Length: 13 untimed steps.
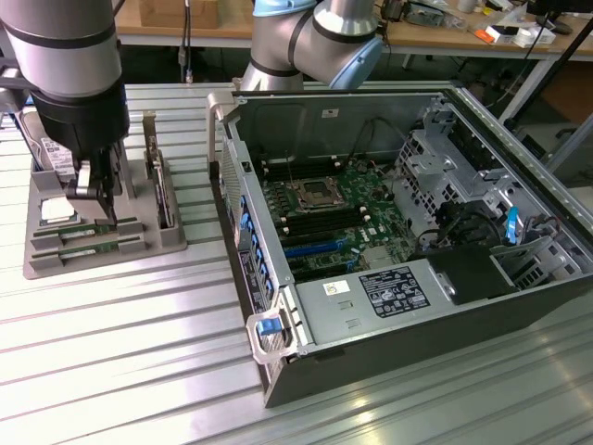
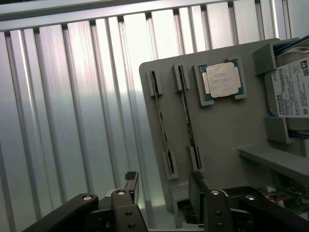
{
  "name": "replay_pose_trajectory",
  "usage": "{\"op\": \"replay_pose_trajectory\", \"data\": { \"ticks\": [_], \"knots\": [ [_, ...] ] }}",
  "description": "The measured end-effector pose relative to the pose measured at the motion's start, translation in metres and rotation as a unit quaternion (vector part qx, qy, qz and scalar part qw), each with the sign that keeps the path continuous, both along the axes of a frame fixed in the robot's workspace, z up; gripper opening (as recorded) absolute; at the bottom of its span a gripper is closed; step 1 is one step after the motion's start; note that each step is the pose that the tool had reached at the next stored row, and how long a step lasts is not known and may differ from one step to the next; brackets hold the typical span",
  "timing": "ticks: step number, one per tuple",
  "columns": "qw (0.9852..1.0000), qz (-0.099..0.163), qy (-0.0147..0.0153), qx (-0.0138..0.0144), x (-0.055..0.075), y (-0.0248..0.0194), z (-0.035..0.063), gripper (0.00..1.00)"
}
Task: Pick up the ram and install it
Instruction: 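Pick up the ram and move it above insertion slot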
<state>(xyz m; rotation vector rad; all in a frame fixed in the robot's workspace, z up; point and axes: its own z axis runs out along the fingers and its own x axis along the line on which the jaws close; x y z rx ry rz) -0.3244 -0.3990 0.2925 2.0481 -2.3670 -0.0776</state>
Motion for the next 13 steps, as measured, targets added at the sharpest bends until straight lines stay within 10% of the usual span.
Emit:
{"op": "replay_pose_trajectory", "data": {
  "ticks": [13],
  "knots": [
    [1.0000, 0.000, 0.0000, 0.0000, 0.000, 0.0000, -0.0133, 0.54]
  ]
}}
